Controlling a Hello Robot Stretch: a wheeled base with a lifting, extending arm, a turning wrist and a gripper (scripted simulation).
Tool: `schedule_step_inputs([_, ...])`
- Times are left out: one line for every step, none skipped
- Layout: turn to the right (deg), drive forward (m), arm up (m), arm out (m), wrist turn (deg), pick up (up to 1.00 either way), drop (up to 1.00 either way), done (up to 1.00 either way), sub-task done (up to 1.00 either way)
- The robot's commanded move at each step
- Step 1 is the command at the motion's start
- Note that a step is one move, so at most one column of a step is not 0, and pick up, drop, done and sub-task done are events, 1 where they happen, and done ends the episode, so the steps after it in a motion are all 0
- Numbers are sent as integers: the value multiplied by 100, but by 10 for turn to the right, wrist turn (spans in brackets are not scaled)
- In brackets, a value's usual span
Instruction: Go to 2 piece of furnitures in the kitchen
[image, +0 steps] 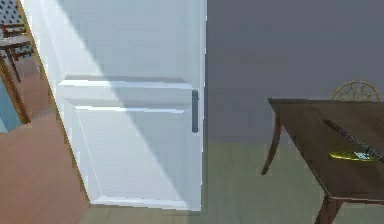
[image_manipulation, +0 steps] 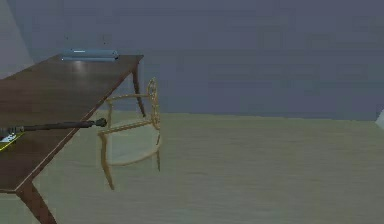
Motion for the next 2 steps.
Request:
schedule_step_inputs([-450,0,0,0,0,0,0,0,0])
schedule_step_inputs([-150,0,0,0,0,0,0,0,0])
